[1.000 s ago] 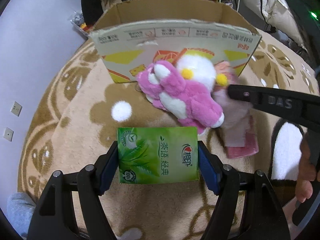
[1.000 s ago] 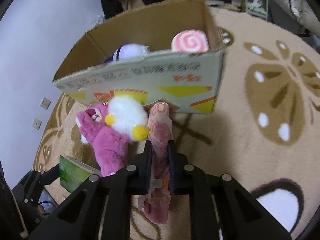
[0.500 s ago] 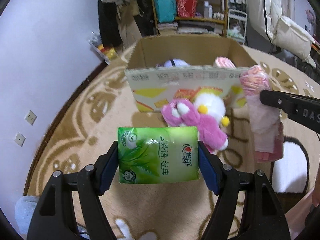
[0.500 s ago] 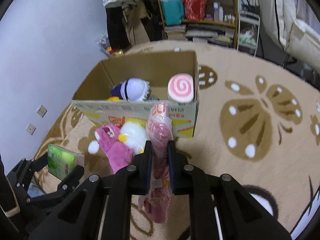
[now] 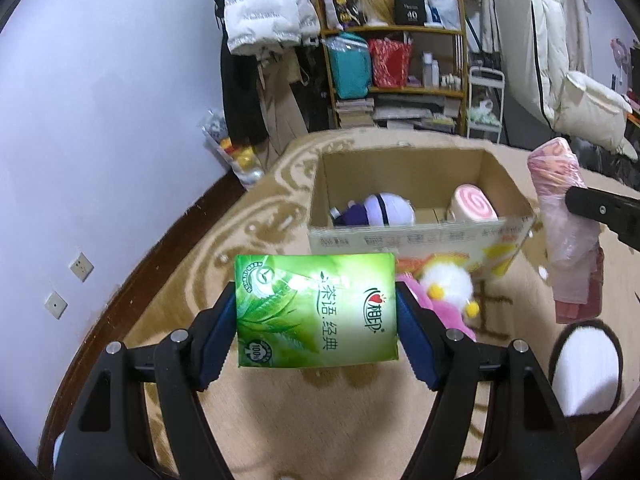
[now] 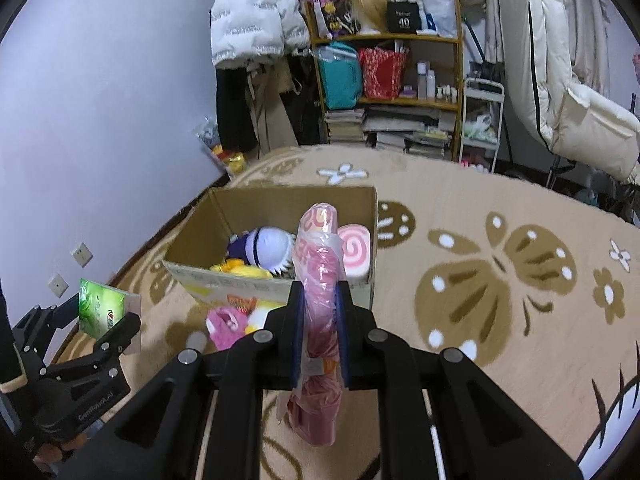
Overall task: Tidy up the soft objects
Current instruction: 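Carry the green packet into the box with the left gripper while the right carries the pink bag in, then withdraw both open grippers from the box toward the pink bear and white chick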
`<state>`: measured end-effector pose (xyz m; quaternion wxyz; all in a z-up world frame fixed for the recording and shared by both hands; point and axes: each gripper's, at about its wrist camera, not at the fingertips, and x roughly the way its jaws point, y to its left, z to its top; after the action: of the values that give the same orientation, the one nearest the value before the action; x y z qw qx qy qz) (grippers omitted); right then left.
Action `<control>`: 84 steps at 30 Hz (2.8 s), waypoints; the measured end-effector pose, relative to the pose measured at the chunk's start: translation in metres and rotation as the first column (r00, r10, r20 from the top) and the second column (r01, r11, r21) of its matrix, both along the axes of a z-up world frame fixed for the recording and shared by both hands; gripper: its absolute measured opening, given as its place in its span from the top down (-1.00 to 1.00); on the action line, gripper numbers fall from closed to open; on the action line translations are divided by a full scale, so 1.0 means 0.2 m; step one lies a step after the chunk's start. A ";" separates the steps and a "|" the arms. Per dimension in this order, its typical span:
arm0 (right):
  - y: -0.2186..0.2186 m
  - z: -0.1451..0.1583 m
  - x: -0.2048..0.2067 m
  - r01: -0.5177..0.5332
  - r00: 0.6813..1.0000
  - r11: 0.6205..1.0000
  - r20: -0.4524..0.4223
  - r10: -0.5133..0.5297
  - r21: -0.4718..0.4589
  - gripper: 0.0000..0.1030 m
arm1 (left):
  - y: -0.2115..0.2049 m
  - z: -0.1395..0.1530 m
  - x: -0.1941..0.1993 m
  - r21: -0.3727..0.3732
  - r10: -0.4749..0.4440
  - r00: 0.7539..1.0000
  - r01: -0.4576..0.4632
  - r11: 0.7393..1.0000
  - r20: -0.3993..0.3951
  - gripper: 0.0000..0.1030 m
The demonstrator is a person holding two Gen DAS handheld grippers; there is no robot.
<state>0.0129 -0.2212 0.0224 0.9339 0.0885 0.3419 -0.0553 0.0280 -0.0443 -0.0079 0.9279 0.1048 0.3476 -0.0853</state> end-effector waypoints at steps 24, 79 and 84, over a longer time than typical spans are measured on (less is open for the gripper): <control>-0.02 0.12 0.36 0.000 0.997 0.992 0.074 0.009 -0.126 0.70 | -0.14 0.17 0.32 0.025 -0.060 0.983 0.056 0.998 0.172 -0.42; -0.21 -0.13 0.50 0.002 0.992 0.989 0.124 -0.021 0.151 -0.03 | -0.14 -0.02 0.57 -0.029 -0.079 0.996 0.080 0.996 0.030 -0.90; -0.23 -0.11 0.46 0.016 0.993 0.983 0.113 -0.037 0.182 -0.53 | -0.12 0.01 0.52 -0.018 -0.062 0.997 0.062 0.998 0.039 -0.96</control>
<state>0.1048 -0.2662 0.0005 0.9395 0.1804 0.2897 -0.0314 0.1330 -0.0673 -0.0052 0.9322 0.1084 0.3256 -0.1153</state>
